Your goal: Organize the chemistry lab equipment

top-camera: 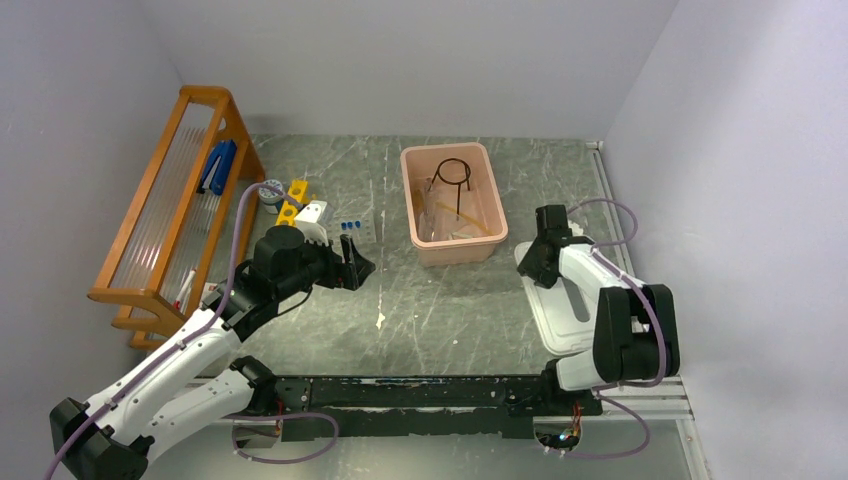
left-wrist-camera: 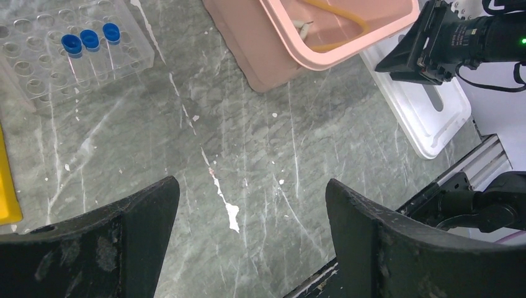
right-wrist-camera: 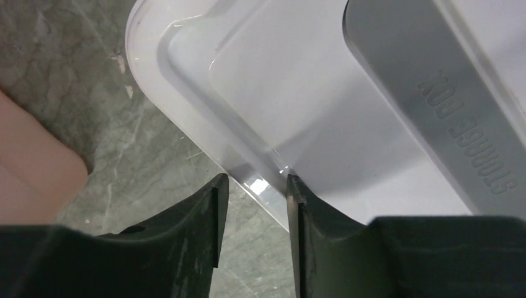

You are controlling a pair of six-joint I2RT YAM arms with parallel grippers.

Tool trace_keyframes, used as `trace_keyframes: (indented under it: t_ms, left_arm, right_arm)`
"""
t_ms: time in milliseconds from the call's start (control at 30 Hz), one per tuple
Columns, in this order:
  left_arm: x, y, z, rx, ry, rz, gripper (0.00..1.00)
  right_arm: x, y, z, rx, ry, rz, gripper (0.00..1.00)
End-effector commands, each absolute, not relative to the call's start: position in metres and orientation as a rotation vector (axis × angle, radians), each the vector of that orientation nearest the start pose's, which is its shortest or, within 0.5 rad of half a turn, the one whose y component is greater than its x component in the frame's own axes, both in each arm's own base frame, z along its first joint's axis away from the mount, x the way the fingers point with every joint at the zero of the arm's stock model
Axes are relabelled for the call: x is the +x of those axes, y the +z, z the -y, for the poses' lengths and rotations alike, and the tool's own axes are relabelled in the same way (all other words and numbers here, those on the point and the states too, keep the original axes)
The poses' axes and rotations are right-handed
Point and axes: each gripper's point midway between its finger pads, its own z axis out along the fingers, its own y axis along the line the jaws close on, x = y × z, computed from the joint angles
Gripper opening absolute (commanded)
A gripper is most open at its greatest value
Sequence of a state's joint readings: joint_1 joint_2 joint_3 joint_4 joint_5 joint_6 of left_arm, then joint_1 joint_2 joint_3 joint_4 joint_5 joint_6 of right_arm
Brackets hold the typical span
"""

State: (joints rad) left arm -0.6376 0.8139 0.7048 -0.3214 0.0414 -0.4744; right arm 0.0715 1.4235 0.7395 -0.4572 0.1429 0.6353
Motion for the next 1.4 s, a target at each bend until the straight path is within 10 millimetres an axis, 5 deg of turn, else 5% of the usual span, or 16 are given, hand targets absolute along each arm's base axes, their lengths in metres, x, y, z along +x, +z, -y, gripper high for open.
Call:
trace_keyframes:
  t_ms: [0, 233, 433, 600, 800, 967, 1100, 1200, 1367]
  left_arm:
    - [0.229, 0.204, 0.195, 0.193, -0.711, -2.052, 0.91]
    - [0.23, 0.204, 0.196, 0.194, -0.708, -2.053, 0.91]
    - [0.23, 0.207, 0.194, 0.176, -0.709, -2.041, 0.91]
    - [0.229, 0.206, 0.193, 0.174, -0.709, -2.043, 0.91]
    - [0.229, 0.203, 0.196, 0.186, -0.713, -2.056, 0.91]
    - [0.228, 0.202, 0.203, 0.217, -0.747, -2.059, 0.91]
    - [0.225, 0.202, 0.21, 0.24, -0.792, -2.06, 0.9]
    - [0.221, 0.205, 0.218, 0.267, -0.851, -2.047, 0.9]
    - [0.216, 0.212, 0.235, 0.273, -0.984, -2.027, 0.91]
  right_arm:
    - [0.288, 0.02, -0.005, 0.725, -0.103, -2.577, 0.37]
    - [0.319, 0.028, -0.007, 0.707, -0.088, -2.543, 0.17]
    - [0.352, 0.034, -0.015, 0.708, -0.048, -2.535, 0.2]
    - [0.337, 0.029, -0.017, 0.717, -0.063, -2.56, 0.37]
    - [0.306, 0.021, -0.024, 0.714, -0.034, -2.605, 0.39]
    - [0.302, 0.011, -0.027, 0.695, -0.041, -2.643, 0.32]
    - [0.304, 0.01, -0.023, 0.696, -0.091, -2.626, 0.13]
    - [0.311, 0.025, -0.025, 0.691, -0.063, -2.568, 0.01]
    - [0.319, 0.068, -0.031, 0.689, 0.018, -2.444, 0.0]
